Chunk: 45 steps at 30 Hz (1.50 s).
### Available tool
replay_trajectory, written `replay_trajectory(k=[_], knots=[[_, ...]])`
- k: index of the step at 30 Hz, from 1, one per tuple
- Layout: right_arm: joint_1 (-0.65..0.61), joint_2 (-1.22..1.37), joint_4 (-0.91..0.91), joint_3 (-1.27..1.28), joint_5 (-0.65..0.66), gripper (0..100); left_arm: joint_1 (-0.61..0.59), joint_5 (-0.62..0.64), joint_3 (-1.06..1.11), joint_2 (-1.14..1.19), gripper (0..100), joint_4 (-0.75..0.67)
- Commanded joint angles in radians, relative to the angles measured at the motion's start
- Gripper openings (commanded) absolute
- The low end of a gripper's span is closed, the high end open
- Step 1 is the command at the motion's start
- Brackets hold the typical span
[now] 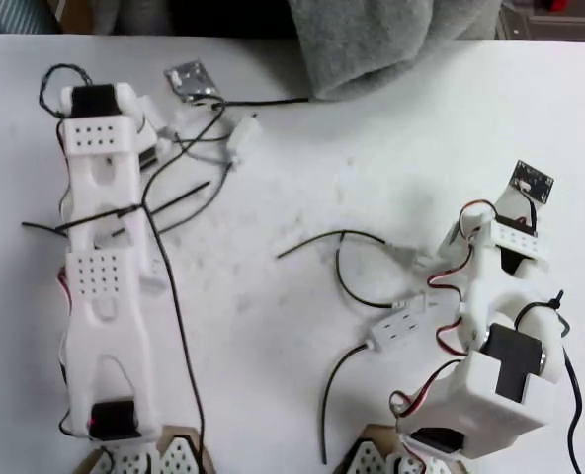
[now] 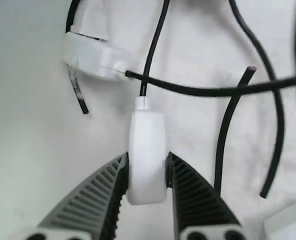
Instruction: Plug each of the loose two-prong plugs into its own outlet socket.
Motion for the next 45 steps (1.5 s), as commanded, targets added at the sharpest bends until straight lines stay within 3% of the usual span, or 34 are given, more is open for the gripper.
replay_trajectory(k=[1, 14, 20, 27, 32, 38, 40, 45], knots=[[-0.005, -0.042, -0.013, -0.005, 0.006, 34.2, -0.027, 0.015, 0.106, -0.271, 2, 0.005], [-0.008, -0.042, -0.013, -0.005, 0.006, 34.2, -0.001, 0.012, 0.908, -1.067, 2, 0.002], [-0.008, -0.042, -0.010, -0.005, 0.006, 34.2, 0.073, 0.044, 1.220, -1.414, 2, -0.002], [-0.008, -0.042, -0.008, -0.003, 0.006, 34.1, 0.229, 0.238, 1.402, -1.669, 2, -0.003], [-0.007, -0.042, -0.007, -0.002, 0.006, 34.1, 0.318, 0.548, 1.410, -1.669, 2, -0.009], [-0.005, -0.042, -0.007, 0.006, 0.006, 34.1, 0.556, 0.918, 1.507, -1.670, 2, -0.060], [-0.004, -0.042, -0.007, 0.008, 0.006, 34.1, 0.611, 0.974, 1.564, -1.679, 2, -0.121], [-0.002, -0.042, -0.007, 0.009, 0.006, 34.1, 0.684, 0.982, 1.754, -1.670, 2, -0.250]])
